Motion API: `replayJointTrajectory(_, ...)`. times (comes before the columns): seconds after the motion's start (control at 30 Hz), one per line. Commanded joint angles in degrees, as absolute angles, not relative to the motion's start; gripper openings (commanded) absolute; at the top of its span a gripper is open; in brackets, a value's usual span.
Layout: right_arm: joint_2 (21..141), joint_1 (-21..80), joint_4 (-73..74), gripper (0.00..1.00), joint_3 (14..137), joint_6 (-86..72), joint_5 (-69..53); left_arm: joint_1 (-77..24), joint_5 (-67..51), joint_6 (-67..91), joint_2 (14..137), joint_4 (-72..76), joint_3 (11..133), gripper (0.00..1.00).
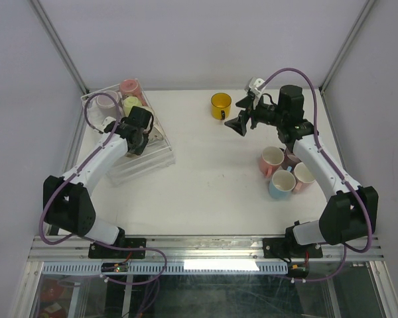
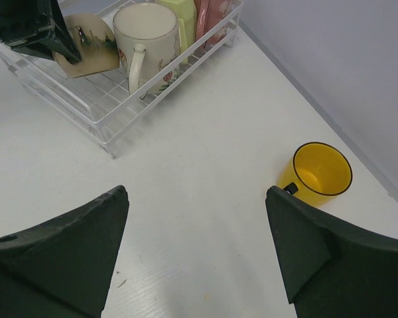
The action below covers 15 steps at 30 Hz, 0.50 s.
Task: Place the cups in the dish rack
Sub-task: Place the cup on the dish rack.
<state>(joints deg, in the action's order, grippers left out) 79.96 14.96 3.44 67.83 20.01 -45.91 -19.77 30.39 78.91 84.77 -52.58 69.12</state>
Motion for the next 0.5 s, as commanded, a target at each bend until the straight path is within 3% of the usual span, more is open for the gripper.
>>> replayJointTrajectory(0.0,77.7,14.5,0.5,0.87,67.9,19.7,-46.5,-19.7,28.4,80.6,85.5,-50.1,73.2,0.04)
replayJointTrajectory(0.13,78.0,14.5,0.4,0.87,68.0,19.7,-46.5,-19.8,25.4,80.0,87.2,-50.2,74.1,0.15)
replayJointTrajectory(0.47,77.8,14.4,0.2,0.87,67.6,19.7,-46.5,-20.1,22.1,78.8,88.2,-49.8,76.4,0.28)
